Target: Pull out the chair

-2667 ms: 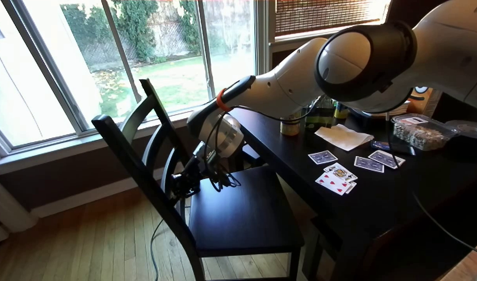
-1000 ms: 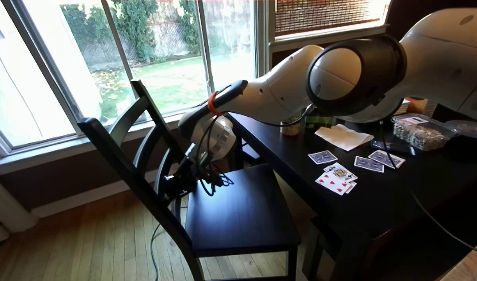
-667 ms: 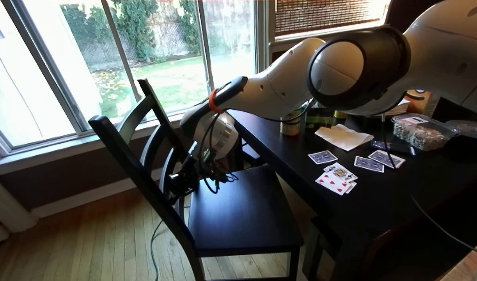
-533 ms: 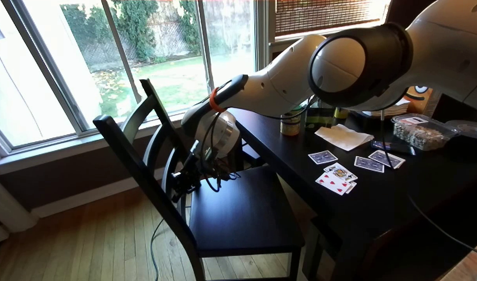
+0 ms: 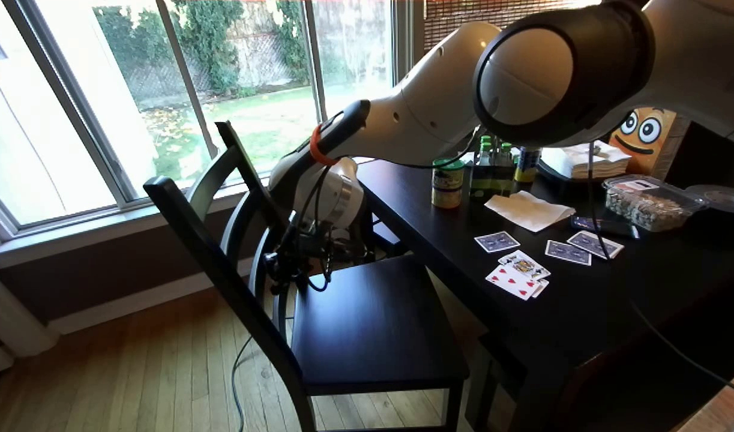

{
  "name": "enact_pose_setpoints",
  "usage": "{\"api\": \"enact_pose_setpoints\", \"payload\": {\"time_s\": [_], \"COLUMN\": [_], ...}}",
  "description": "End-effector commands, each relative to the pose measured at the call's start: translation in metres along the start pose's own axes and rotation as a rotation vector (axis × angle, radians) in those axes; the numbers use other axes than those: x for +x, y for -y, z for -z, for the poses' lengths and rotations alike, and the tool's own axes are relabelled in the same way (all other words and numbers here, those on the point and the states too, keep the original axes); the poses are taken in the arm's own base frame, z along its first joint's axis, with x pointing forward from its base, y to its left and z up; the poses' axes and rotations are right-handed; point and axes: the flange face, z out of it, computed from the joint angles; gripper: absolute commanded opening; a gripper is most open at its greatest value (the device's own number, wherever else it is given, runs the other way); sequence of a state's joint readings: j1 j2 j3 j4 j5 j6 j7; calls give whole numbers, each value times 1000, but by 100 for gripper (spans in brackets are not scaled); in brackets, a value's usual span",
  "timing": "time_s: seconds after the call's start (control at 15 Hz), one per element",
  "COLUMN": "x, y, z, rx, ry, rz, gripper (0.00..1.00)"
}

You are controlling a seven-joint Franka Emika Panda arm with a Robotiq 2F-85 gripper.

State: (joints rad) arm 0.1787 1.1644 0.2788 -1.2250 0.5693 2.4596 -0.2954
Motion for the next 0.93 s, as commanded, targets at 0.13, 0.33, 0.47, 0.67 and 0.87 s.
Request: {"api": "enact_pose_setpoints", "payload": {"time_s": [0.13, 0.33, 0.47, 0.67, 0.87], "x": [-17, -31, -47, -76, -108], "y": [33, 57, 69, 87, 106], "z": [91, 139, 171, 216, 259], "rx": [-271, -409, -500, -638, -736], "ry": [-47, -50, -37, -20, -41], "rz": [-39, -46, -61, -112, -132], "gripper": [26, 40, 54, 74, 95]}}
